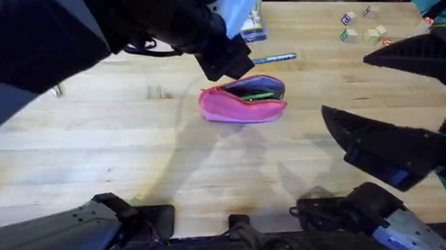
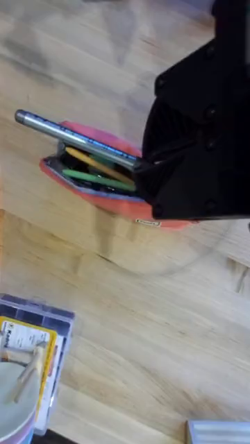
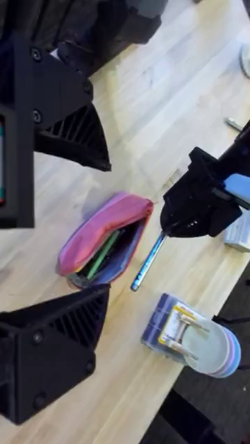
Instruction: Unzip the bag, pick up the pens from the table one at a time and place them inside, then zip the bag closed.
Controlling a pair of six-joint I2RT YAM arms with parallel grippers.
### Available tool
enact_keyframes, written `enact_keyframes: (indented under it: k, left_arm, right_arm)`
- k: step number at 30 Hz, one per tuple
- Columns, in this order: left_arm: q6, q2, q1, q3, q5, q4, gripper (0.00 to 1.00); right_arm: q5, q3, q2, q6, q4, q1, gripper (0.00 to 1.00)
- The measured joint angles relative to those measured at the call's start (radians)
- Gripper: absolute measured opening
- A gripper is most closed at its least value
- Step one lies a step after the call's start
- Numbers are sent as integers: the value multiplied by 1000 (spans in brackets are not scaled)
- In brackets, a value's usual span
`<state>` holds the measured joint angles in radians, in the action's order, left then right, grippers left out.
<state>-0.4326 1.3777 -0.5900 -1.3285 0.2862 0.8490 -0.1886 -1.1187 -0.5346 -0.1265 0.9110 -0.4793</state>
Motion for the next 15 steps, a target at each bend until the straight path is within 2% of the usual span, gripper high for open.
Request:
enact_keyframes:
  k: [15]
  left_arm:
    - [47,157,-60,0,-21,-45,41]
  right_arm:
    - [0,0,0,0,7,0,997]
